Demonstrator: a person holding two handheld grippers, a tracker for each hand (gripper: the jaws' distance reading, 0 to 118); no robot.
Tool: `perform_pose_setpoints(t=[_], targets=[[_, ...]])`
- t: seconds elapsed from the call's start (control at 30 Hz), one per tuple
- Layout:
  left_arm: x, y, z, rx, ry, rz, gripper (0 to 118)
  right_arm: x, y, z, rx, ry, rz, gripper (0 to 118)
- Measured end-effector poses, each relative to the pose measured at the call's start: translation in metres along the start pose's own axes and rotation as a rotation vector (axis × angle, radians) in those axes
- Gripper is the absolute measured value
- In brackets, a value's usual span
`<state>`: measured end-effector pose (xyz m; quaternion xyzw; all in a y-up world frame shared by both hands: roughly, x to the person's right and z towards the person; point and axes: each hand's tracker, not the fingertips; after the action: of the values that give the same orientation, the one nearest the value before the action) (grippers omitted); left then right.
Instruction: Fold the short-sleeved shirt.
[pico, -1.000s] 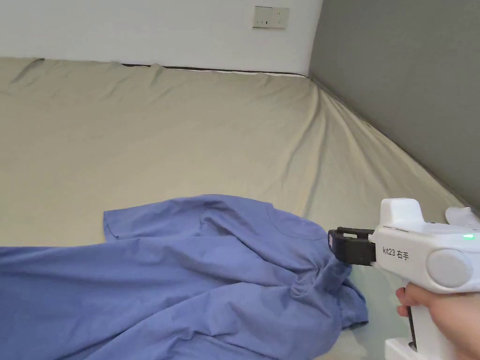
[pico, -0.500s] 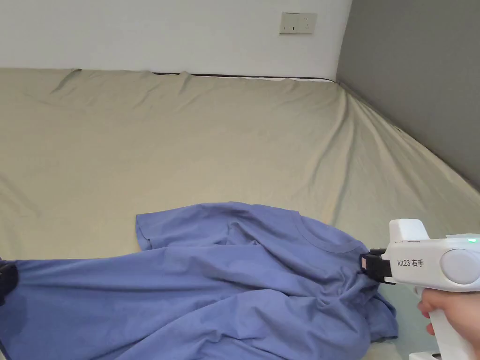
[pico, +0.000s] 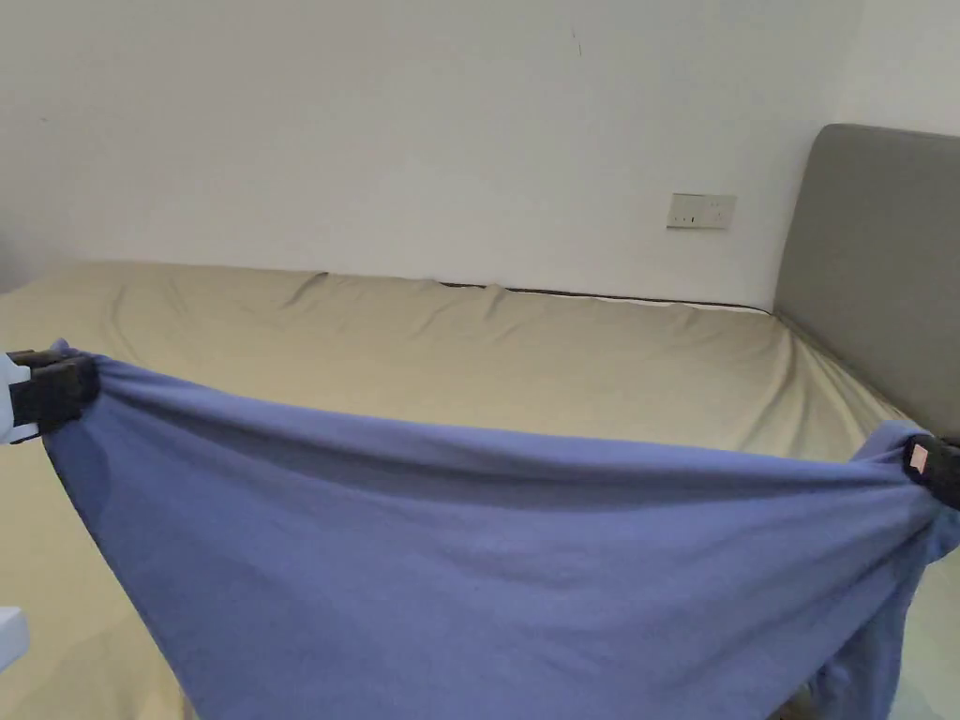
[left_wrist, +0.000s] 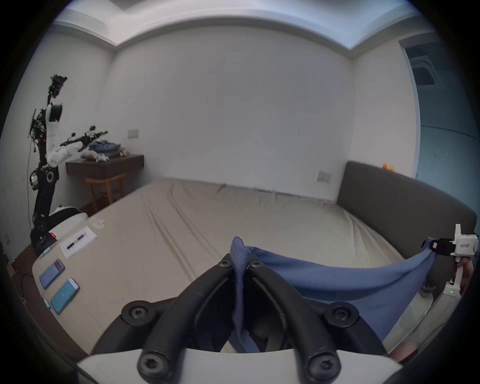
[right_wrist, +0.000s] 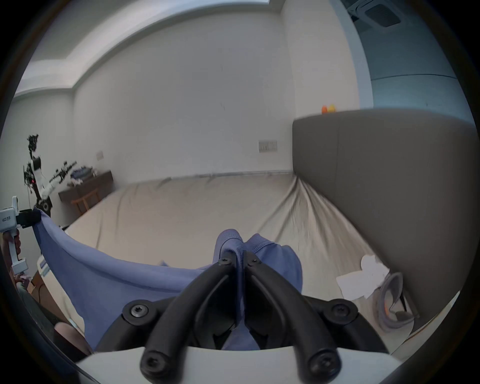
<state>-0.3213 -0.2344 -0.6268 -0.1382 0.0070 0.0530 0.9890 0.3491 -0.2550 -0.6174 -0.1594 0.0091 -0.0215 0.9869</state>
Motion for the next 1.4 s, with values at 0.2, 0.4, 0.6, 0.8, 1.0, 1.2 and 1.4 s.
perform_pose_setpoints(t=[0.2, 0.4, 0.6, 0.8, 1.0, 1.2, 1.4], targets=[[-0.003, 0.062, -0.008, 0.093, 0.04, 0.018, 2, -0.028, 0.073, 0.019, 0.099, -0.053, 0.077, 3], [0.029, 0.122, -0.044, 0.179, 0.129, -0.073, 2, -0.05, 0.143, -0.016, 0.2, -0.144, 0.112, 3], [0.045, 0.174, -0.102, 0.222, 0.173, -0.125, 2, -0.058, 0.197, -0.07, 0.264, -0.215, 0.114, 3], [0.058, 0.205, -0.163, 0.274, 0.197, -0.178, 2, -0.066, 0.238, -0.139, 0.307, -0.26, 0.199, 3], [0.067, 0.193, -0.247, 0.233, 0.223, -0.208, 2, -0.069, 0.241, -0.216, 0.323, -0.285, 0.192, 3], [0.066, 0.116, -0.321, 0.107, 0.219, -0.191, 2, -0.057, 0.168, -0.302, 0.207, -0.275, 0.189, 3], [0.063, 0.019, -0.349, -0.043, 0.229, -0.183, 2, -0.051, 0.074, -0.338, 0.018, -0.254, 0.076, 3]])
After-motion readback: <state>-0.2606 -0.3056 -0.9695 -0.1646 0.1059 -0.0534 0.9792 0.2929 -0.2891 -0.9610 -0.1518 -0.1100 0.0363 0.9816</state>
